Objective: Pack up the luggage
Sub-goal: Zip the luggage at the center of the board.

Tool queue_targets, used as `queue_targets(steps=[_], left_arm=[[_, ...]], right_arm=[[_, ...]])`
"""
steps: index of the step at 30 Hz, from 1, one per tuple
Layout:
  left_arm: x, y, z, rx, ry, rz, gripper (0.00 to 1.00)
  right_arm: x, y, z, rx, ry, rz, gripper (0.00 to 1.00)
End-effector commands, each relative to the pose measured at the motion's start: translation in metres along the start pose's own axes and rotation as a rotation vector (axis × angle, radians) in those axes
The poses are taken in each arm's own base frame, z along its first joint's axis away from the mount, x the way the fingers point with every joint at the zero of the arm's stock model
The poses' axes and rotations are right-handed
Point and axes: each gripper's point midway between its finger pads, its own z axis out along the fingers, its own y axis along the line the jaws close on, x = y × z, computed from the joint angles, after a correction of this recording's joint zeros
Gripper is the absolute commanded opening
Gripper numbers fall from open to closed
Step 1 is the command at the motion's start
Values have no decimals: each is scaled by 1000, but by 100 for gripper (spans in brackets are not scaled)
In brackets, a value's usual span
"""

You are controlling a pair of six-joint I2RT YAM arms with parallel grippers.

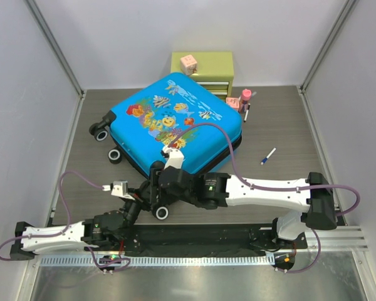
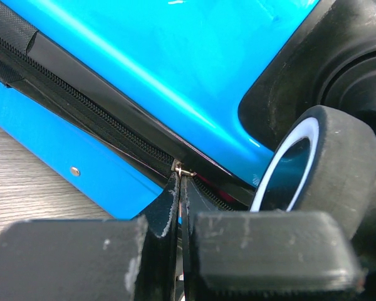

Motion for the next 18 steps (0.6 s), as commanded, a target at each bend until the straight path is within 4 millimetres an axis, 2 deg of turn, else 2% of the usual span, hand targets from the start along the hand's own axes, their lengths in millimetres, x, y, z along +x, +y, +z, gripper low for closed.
queue_targets(steps=[1, 6, 8, 15, 18], left_arm=[[17, -30, -7, 196, 34, -28, 0], [20, -31, -9, 219, 46, -7, 0], [14, -32, -10, 227, 33, -29, 0], [25, -32, -11, 241, 72, 8, 0], [23, -33, -12, 246, 72, 10, 0]], right_arm=[[-198, 31, -29, -171, -656, 366, 1], [-200, 30, -46, -219, -672, 401, 1], [-203, 29, -52, -231, -690, 417, 1], [-211, 41, -51, -243, -702, 405, 1], [-222, 48, -59, -256, -728, 403, 1]])
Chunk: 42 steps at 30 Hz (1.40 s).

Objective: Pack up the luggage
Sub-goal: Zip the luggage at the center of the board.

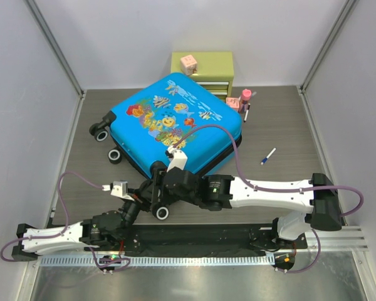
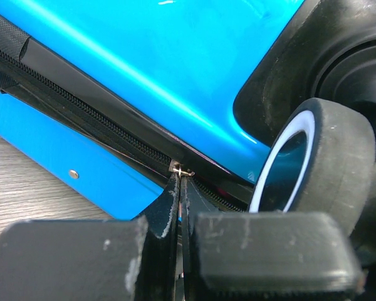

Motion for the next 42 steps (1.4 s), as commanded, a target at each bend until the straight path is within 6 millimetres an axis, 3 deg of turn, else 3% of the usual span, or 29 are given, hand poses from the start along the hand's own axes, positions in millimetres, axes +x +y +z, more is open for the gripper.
queue_targets(steps=[1, 7, 17, 27, 35, 42], left_arm=[[22, -32, -8, 206, 57, -8, 0], [18, -32, -8, 206, 59, 10, 0], [17, -36, -10, 232, 65, 17, 0], [12, -34, -9, 216, 47, 20, 0], [-4, -40, -8, 225, 3, 7, 0], [-2, -38, -7, 208, 15, 10, 0]], right_arm=[[-222, 68, -54, -227, -722, 312, 1], [-242, 83, -69, -246, -772, 301, 1], [-244, 105, -33, -270, -756, 299, 1], [-268, 126, -27, -285, -787, 291, 1], [-247, 119, 22, -275, -713, 297, 1], [-229, 121, 63, -285, -655, 297, 1]])
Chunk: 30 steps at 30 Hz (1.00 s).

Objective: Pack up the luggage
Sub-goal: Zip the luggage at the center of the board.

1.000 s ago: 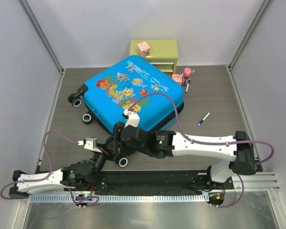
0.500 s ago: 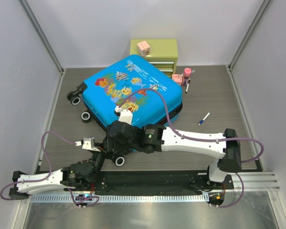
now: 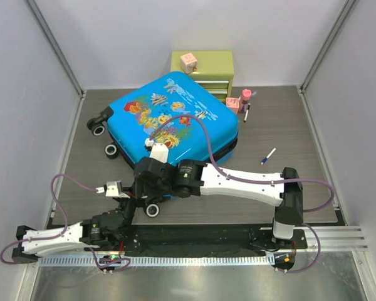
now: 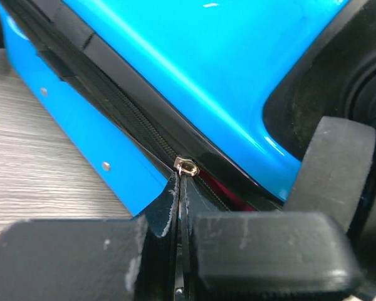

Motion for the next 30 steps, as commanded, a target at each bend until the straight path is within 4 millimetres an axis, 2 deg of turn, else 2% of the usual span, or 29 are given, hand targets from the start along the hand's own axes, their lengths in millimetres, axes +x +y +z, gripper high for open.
queue_targets(steps=[1, 5, 8, 10, 12, 14, 15, 16, 17, 18, 19, 20, 21, 22, 23, 25, 26, 27, 28, 29, 30], left_arm=[[7, -69, -21, 378, 84, -37, 0], [-4, -60, -16, 322, 41, -59, 0], [-7, -63, -16, 334, 32, -54, 0], [0, -65, -17, 349, 54, -34, 0], [-6, -63, -17, 329, 66, -37, 0], [-5, -56, -17, 297, 79, -25, 0], [-10, -55, -17, 289, 76, -38, 0], [-13, -53, -16, 267, 74, -58, 0], [-7, -45, -16, 237, 98, -12, 0], [-14, -45, -16, 218, 100, -54, 5], [-16, -40, -16, 188, 98, -67, 13], [-17, -36, -16, 168, 105, -71, 22], [-19, -29, -17, 148, 116, -61, 36], [-21, -24, -17, 120, 115, -93, 40], [-21, -22, -18, 110, 125, -88, 44], [-25, -18, -20, 95, 140, -76, 57], [-33, -17, -21, 86, 133, -100, 62], [-31, -8, -22, 65, 145, -73, 70], [-33, -5, -23, 52, 148, -78, 72], [-42, -4, -24, 39, 144, -110, 74], [-45, -1, -25, 26, 144, -112, 74]], right_arm=[[-238, 97, -12, -496, -753, 418, 1], [-235, 106, 1, -512, -726, 405, 1], [-231, 113, 5, -540, -699, 406, 1], [-231, 113, 3, -538, -696, 394, 1], [-227, 109, 2, -513, -684, 375, 1], [-229, 105, -14, -507, -689, 365, 1], [-218, 95, -5, -477, -666, 350, 5], [-220, 94, -24, -499, -672, 353, 11], [-217, 90, -28, -505, -668, 354, 26], [-201, 76, -15, -472, -635, 339, 35], [-195, 72, -18, -470, -623, 329, 57], [-185, 60, -21, -442, -599, 310, 66], [-177, 55, -22, -429, -583, 298, 73], [-171, 51, -24, -423, -566, 284, 82], [-166, 48, -35, -424, -553, 274, 86], [-147, 31, -30, -373, -512, 231, 96], [-137, 22, -37, -354, -491, 213, 98], [-131, 13, -38, -324, -481, 183, 100], [-127, 7, -42, -308, -474, 170, 100], [-116, -8, -39, -256, -450, 142, 100], [-116, -13, -52, -250, -454, 122, 100]])
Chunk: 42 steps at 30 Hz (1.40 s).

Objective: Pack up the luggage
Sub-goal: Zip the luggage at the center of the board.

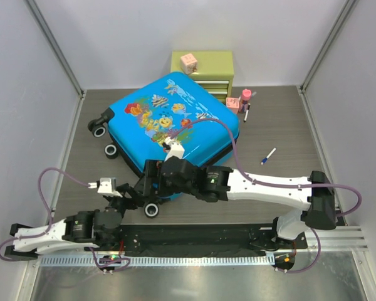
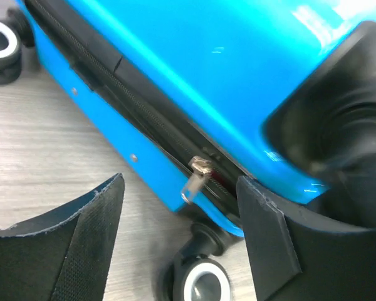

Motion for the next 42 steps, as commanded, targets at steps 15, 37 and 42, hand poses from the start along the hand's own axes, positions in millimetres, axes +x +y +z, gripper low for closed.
queue_targets(steps=[15, 37, 42], left_arm=[[-63, 0, -28, 67, 70, -275, 76], [-32, -90, -79, 458, 495, -70, 88], [-60, -99, -99, 526, 546, -182, 89]], right_arm=[[-139, -95, -135, 304, -457, -207, 100], [-258, -305, -125, 453, -310, 69, 100], [-258, -339, -108, 525, -284, 65, 100]])
